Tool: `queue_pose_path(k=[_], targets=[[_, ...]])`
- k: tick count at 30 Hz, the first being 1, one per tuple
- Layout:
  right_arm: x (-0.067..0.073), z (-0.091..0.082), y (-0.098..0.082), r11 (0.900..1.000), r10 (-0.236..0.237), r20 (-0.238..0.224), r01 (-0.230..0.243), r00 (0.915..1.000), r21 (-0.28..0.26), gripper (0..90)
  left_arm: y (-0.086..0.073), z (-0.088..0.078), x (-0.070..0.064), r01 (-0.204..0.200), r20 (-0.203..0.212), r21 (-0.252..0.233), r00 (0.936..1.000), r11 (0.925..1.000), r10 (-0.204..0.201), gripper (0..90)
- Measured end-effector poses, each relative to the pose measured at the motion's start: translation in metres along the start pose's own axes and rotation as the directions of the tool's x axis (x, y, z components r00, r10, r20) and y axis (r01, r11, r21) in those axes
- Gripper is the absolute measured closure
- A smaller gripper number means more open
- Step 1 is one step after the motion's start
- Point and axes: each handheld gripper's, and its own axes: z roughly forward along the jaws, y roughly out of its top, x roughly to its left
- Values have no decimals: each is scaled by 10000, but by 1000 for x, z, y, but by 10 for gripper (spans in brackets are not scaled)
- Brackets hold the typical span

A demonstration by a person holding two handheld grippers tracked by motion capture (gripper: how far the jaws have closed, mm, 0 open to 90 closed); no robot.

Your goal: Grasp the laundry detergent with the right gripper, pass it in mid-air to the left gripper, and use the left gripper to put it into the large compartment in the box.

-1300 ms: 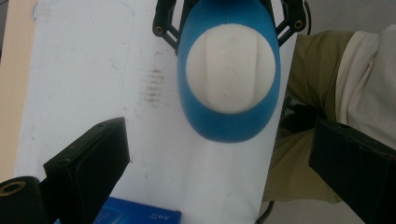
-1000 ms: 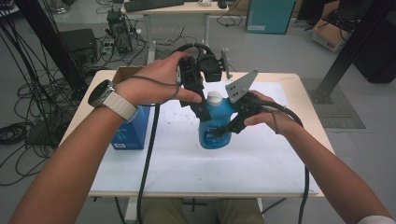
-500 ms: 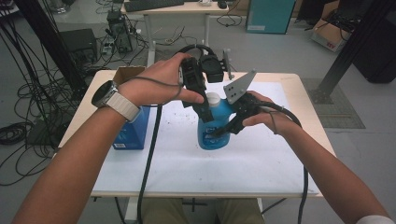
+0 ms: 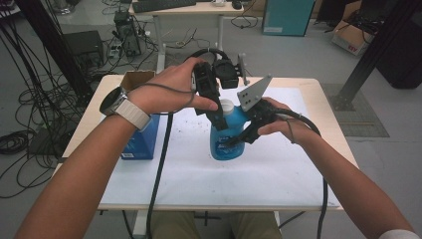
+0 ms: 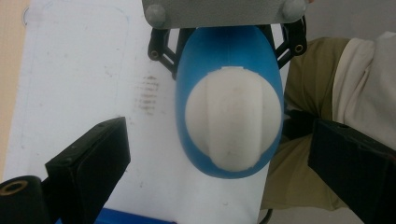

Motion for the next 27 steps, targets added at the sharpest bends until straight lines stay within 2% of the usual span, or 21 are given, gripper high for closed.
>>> queue_pose_path(k=[3,4,6,7,10,14,21,22,23,27], targets=[[0,0,0,10000,-33,21,33,10000,-15,440,0,-1,2,-203,-22,144,9998,9997,203,60],[0,0,0,10000,-40,26,40,10000,-26,440,-1,0,0,-10,-38,-19,10000,10000,10,61],[-1,0,0,10000,-52,36,53,10000,-80,440,-1,0,1,48,-15,-20,10000,10000,-48,61],[-1,0,0,10000,-24,41,24,10000,-77,440,-1,-1,2,-146,-22,136,9999,9998,146,61],[-1,0,0,10000,-14,35,14,10000,-86,440,-2,0,2,-149,-41,110,9999,9998,149,61],[-2,0,0,10000,-6,31,6,10000,-52,440,-1,1,1,55,10,-23,10000,10000,-55,61],[-2,0,-1,10000,30,36,-30,10000,-19,440,-2,1,2,80,-23,-43,10000,10000,-80,61],[-2,0,-1,10000,30,29,-30,10000,-26,440,-2,0,3,-80,-26,82,10000,9999,80,61],[-2,0,-1,10000,28,26,-28,10000,-18,440,-2,1,2,44,-16,-12,10000,10000,-44,61],[-2,0,-1,9999,83,33,-83,10000,-58,440,-2,1,2,93,-79,-45,9999,9999,-93,61]])
